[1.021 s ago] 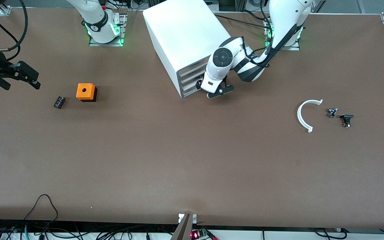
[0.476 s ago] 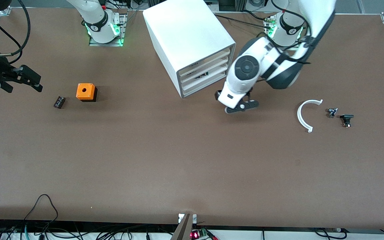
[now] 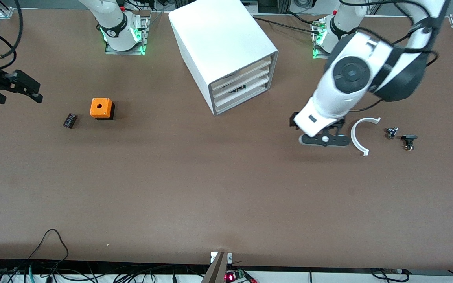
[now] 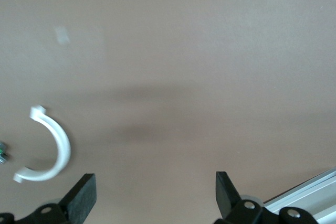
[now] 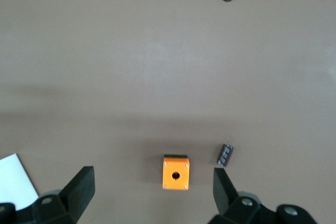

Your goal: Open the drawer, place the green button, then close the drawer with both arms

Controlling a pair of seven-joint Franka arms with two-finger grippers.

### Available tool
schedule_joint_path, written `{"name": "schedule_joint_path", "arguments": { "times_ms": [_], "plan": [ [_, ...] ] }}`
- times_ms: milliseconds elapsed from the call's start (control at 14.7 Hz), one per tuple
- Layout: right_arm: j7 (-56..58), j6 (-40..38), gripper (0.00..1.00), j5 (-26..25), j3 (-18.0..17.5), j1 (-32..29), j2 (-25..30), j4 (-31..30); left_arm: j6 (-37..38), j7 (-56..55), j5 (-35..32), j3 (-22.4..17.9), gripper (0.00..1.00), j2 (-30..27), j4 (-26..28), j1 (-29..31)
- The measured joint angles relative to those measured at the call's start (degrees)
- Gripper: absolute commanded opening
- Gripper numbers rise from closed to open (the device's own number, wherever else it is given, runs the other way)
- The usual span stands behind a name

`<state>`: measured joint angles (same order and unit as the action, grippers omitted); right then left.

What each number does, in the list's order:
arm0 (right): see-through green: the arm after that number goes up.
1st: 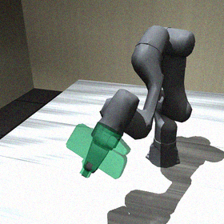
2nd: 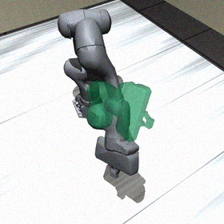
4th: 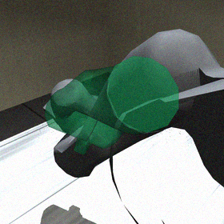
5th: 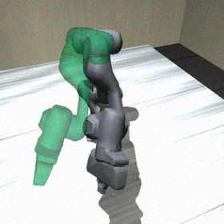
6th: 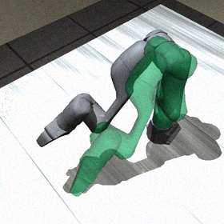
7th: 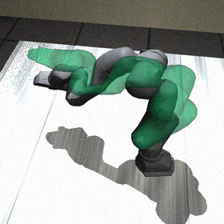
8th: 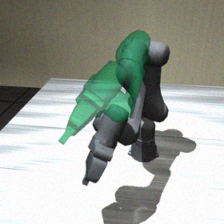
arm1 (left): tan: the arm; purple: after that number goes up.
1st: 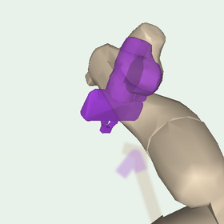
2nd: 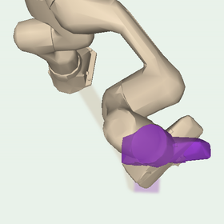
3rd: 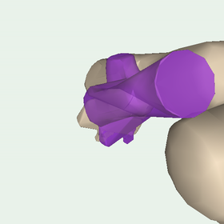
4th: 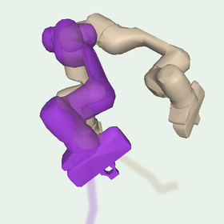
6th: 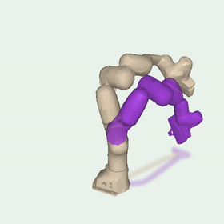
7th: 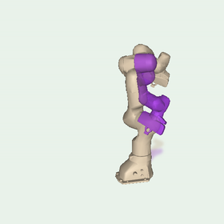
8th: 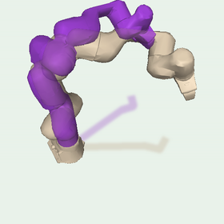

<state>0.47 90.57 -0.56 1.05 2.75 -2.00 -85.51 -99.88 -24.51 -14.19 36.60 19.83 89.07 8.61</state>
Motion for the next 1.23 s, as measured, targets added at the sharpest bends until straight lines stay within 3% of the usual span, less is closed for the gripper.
{"name": "schedule_joint_path", "arguments": {
  "times_ms": [136,272,545,681,953,1225],
  "plan": [
    [0.0,-2.5,1.0,0.0,0.0,0.0,-1.8,3.8,0.3,6.7,0.0,-1.0,1.0,-2.2,-1.2,2.4],
    [-0.1,-3.0,1.0,0.0,0.0,0.0,-2.6,4.9,0.7,13.0,3.0,-5.5,1.0,-5.3,-1.4,2.4],
    [-0.1,-0.6,1.0,0.0,0.5,-0.1,-2.4,4.0,1.6,25.6,11.4,-22.2,1.0,-12.0,1.6,-3.4],
    [-0.1,0.7,1.0,0.0,0.5,-0.1,-1.7,2.9,1.6,28.9,12.1,-27.7,1.0,-14.9,4.2,-5.9],
    [-0.2,0.6,1.0,0.0,0.5,-0.1,-1.1,2.2,1.4,29.5,12.2,-32.9,1.0,-19.5,7.6,-9.3],
    [-0.1,0.7,1.0,0.0,0.5,-0.1,-1.1,2.1,1.9,29.6,12.2,-33.6,1.0,-20.2,8.6,-9.6]
  ]
}}
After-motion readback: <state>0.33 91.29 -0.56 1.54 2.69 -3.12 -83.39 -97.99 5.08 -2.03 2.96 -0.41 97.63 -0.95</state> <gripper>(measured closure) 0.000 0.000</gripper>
